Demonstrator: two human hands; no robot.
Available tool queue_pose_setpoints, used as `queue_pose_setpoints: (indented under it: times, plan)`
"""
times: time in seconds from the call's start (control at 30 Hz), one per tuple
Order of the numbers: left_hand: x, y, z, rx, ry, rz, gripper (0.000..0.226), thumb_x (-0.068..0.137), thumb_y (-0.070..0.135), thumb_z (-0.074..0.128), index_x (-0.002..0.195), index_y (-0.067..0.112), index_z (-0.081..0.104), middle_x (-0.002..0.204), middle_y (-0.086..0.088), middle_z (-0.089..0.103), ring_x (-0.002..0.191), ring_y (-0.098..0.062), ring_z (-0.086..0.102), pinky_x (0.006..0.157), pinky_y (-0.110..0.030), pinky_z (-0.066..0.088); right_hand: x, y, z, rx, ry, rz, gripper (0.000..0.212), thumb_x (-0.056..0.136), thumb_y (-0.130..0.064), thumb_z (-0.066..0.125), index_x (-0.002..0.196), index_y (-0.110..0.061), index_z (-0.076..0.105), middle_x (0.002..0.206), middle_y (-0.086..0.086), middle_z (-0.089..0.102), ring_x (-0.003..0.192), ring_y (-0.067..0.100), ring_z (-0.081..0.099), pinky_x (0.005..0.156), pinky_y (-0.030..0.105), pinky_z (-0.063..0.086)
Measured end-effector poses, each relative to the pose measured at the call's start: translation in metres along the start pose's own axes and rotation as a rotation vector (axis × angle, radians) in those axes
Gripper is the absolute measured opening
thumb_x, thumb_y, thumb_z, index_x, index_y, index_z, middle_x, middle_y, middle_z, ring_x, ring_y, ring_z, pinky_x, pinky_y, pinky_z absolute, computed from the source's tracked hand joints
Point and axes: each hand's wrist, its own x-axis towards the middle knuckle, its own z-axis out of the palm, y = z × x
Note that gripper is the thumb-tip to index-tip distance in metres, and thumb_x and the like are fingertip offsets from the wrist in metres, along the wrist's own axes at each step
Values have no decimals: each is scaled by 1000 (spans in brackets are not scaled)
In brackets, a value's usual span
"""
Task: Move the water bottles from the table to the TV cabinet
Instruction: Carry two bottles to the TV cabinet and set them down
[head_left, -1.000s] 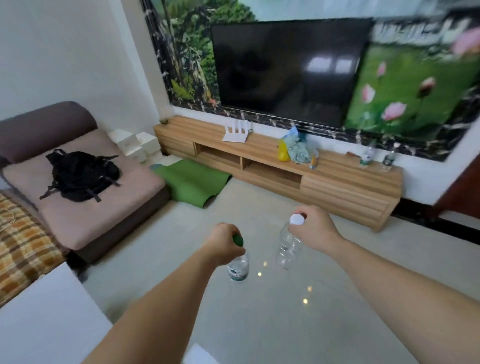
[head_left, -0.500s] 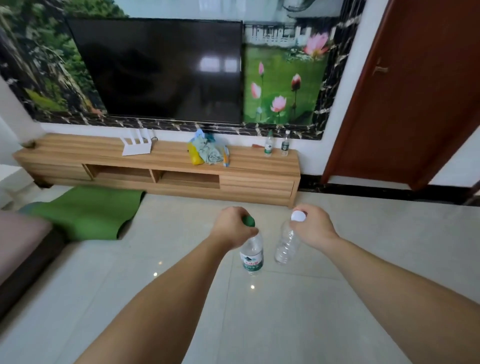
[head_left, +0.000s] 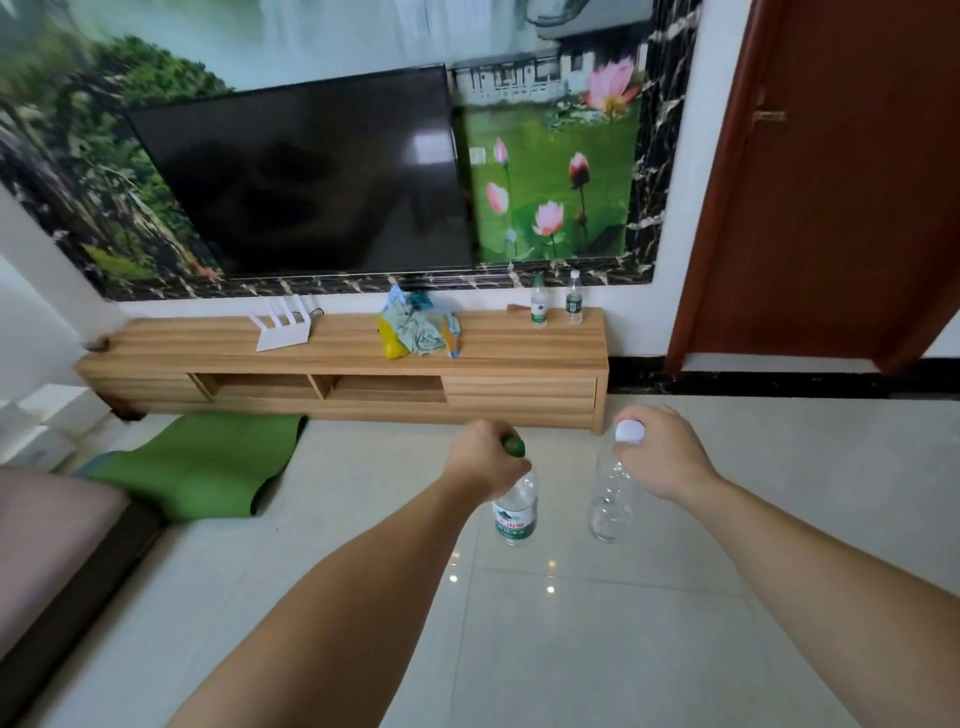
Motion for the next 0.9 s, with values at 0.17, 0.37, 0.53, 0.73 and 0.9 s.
queue_pose_setpoints:
  times: [0.17, 0.37, 0.53, 0.73, 0.9]
  plan:
    - [30, 35, 15, -38, 44, 27, 17, 73, 26, 71, 85, 15, 66, 87, -4, 65, 79, -19, 56, 63, -25, 43, 36, 14, -26, 39, -2, -15, 28, 73, -11, 63, 99, -21, 65, 108, 4, 54, 95, 25, 56, 77, 29, 43]
    - [80, 58, 23, -76, 101, 78, 22, 76, 32, 71, 84, 13, 66, 85, -5, 66, 83, -21, 58, 69, -27, 44, 87, 17, -45, 90, 30, -6, 27, 73, -5, 63, 98, -15, 65, 103, 8, 54, 90, 25, 54, 74, 29, 42]
    - [139, 64, 27, -72, 78, 86, 23, 76, 34, 71, 87, 14, 66, 89, -5, 64, 84, -20, 57, 71, -29, 46, 138, 16, -50, 125, 50, 15, 23, 72, -4, 62, 91, -17, 66, 103, 10, 58, 89, 24, 54, 73, 27, 41]
    - [243, 64, 32, -56, -20, 96, 18, 77, 32, 71, 84, 20, 60, 81, 2, 61, 75, -15, 55, 55, -21, 38, 231, 15, -53, 121, 103, 53, 19, 72, -7, 68, 88, -16, 66, 101, 7, 66, 88, 20, 54, 73, 24, 37]
    - [334, 61, 26, -47, -14, 122, 19, 75, 28, 72, 88, 16, 65, 90, -4, 65, 81, -20, 56, 69, -28, 45, 313, 11, -47, 11, 102, 64, 21, 76, -9, 65, 97, -13, 66, 106, 10, 62, 91, 23, 54, 74, 26, 37]
